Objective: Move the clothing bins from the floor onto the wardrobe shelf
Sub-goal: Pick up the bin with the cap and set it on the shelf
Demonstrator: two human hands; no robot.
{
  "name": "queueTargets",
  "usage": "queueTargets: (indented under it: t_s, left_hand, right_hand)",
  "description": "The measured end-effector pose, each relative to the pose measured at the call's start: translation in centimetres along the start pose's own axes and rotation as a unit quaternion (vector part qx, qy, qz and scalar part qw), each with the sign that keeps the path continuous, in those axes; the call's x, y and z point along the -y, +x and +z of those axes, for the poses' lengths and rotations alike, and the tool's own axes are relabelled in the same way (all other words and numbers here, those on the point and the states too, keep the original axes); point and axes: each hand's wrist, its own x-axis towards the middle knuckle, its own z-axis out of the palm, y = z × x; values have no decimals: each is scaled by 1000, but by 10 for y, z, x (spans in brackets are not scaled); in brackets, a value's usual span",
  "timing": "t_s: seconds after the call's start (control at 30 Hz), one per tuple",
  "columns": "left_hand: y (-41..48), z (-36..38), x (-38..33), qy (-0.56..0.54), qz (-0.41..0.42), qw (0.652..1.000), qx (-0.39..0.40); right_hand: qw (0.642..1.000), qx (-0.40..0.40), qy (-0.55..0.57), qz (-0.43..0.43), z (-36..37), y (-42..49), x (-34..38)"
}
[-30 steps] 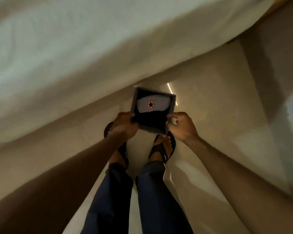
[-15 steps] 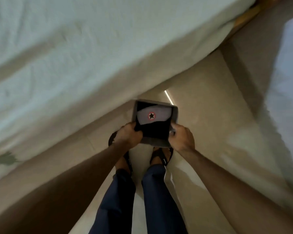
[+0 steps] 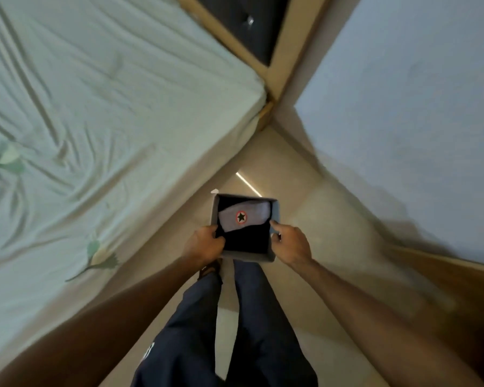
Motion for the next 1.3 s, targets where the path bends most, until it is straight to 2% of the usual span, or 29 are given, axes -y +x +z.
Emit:
queueTargets:
  t_s: [0.23, 0.43, 0.5, 0.73, 0.87, 1.0, 1.3]
  left_hand:
    - [-101, -35, -36, 121, 139, 983, 8]
    - [-145, -27, -96, 238, 310, 919, 40]
    - [-154, -15, -127, 258, 332, 906, 41]
    - [-207, 89, -241, 305, 414, 854, 79]
    - [-248, 166, -295, 321, 464, 820, 102]
    - [-282, 224, -339, 329, 511, 787, 106]
    - [-353, 351, -425, 334, 593, 716, 159]
  right_hand:
    - [987, -119, 111, 10, -35, -141, 3]
    - [957, -222, 174, 70, -55, -226, -36]
    - [947, -246, 184, 94, -61, -245, -55]
    - [887, -359, 239, 166, -94, -315, -161]
    - [841, -435, 259, 192, -109, -368, -229]
    - [808, -475, 267, 226, -120, -410, -279]
    - [707, -570, 282, 309, -139, -494, -376]
